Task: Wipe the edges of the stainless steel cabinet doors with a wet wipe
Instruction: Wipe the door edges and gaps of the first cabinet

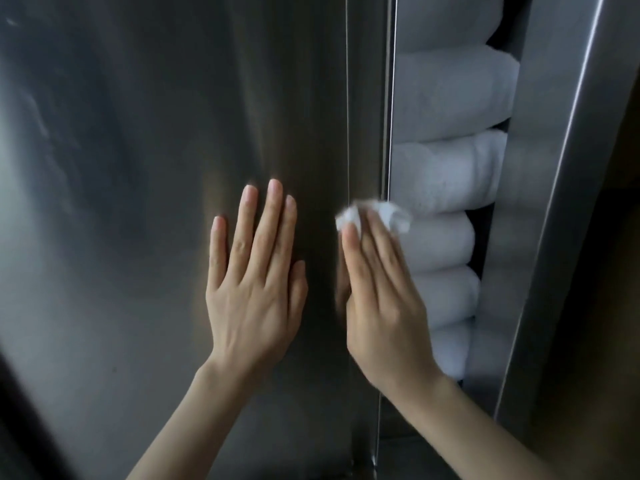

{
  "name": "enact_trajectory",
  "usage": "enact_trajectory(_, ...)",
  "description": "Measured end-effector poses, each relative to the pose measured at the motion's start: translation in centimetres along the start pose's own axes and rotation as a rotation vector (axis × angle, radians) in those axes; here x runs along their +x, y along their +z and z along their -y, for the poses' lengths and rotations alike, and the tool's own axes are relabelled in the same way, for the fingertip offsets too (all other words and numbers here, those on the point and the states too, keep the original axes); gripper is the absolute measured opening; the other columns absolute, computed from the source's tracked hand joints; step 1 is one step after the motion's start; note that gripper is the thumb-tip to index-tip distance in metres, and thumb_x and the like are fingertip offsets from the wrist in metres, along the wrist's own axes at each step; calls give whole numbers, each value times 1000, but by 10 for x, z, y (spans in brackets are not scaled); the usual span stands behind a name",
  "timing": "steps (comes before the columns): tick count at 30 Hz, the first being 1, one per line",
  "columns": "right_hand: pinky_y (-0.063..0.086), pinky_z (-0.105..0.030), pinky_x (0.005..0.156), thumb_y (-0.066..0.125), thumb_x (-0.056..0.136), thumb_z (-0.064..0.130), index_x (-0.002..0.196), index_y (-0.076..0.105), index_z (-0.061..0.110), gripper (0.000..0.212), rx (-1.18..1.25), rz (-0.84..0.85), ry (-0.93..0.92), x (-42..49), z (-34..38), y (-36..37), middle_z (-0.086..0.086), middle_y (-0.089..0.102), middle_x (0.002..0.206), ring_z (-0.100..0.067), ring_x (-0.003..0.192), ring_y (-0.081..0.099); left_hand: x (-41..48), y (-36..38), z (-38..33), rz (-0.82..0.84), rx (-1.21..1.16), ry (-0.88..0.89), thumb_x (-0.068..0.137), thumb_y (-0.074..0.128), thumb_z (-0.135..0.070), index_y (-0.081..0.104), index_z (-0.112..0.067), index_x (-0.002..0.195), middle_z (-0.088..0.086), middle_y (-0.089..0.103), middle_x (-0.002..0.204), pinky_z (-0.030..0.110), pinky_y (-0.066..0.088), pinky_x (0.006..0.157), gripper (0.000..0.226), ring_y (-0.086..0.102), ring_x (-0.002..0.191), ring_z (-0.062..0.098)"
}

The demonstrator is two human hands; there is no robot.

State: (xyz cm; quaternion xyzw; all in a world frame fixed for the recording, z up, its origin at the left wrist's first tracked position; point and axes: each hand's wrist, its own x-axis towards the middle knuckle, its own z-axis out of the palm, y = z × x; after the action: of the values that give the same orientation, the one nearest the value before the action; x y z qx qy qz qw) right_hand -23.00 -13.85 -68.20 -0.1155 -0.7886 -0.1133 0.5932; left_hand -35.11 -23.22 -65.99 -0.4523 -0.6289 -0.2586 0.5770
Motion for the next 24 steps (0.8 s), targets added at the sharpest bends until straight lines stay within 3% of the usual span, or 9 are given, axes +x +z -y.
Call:
enact_trajectory(5,32,-44,110,34,94,0,134,41,-5,41,-136,255,-141,-76,-4,-4,-22,39,143,-35,135,34,-19,1,-7,55,-8,18,99,36,-25,18,-7,151,5,13,158,41,3,122,58,2,149,21)
enact_trajectory(12,31,-43,113,34,96,-3,137,40,-6,41,36,48,32,-22,3,0,-21,38,144,-32,138,33,-20,1,-5,52,-3,37,97,43,-22,20,-3,150,10,15,156,41,1,122,61,9,148,27)
enact_trajectory(19,23,-41,116,42,87,4,131,44,-4,45,-96,359,-125,-119,-1,-4,-21,42,139,-35,131,41,-21,-1,-11,69,-45,9,96,44,-21,21,-3,150,10,14,156,40,-3,122,62,12,146,33)
enact_trajectory(24,26,-38,116,37,91,-1,137,39,-2,47,60,206,-31,-65,-4,-8,-18,37,145,-28,139,31,-37,2,-9,99,-67,64,95,46,-23,19,-3,151,5,11,158,40,-1,122,65,0,149,25)
